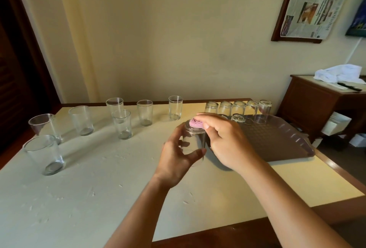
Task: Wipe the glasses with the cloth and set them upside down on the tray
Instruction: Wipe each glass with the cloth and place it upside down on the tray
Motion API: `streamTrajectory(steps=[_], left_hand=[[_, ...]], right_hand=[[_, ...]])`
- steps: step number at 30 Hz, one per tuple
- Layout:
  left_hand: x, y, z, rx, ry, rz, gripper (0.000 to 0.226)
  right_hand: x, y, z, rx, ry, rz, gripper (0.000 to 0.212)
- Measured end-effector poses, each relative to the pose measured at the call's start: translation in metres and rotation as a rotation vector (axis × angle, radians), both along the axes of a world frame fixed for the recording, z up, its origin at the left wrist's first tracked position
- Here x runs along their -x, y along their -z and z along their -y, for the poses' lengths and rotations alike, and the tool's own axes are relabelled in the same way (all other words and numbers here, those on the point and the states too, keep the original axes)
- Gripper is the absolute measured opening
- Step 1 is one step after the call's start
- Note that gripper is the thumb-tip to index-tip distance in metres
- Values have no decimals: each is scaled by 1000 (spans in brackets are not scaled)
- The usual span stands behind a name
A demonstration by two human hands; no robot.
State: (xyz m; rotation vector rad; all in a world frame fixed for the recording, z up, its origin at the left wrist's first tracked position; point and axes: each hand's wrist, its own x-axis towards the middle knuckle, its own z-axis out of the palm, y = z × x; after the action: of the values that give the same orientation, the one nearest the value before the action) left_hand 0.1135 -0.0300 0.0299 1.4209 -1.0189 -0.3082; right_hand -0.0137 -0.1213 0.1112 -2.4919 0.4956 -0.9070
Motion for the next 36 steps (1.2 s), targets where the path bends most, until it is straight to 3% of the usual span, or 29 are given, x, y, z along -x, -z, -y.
streamTrajectory(steps=[7,10,16,21,26,31,36], left_hand=[[-5,10,0,-41,-59,72,67],[5,17,1,-91,-8,116,71],[0,20,6,-52,-52,72,66],[10,23,7,-129,-9,92,74],[1,20,11,-87,-46,88,71],[18,20,13,-128,-7,77,72],[13,16,16,-91,-45,63,74]], right_hand=[[11,9,-13,54,-59,-59,44],[12,8,-1,31,37,-83,44],[14,17,-17,54,-45,-78,45],[7,14,2,13,76,-80,42],[13,18,-12,83,2,-17,41],[9,12,1,84,126,-50,41],[17,15,-12,63,55,14,39]])
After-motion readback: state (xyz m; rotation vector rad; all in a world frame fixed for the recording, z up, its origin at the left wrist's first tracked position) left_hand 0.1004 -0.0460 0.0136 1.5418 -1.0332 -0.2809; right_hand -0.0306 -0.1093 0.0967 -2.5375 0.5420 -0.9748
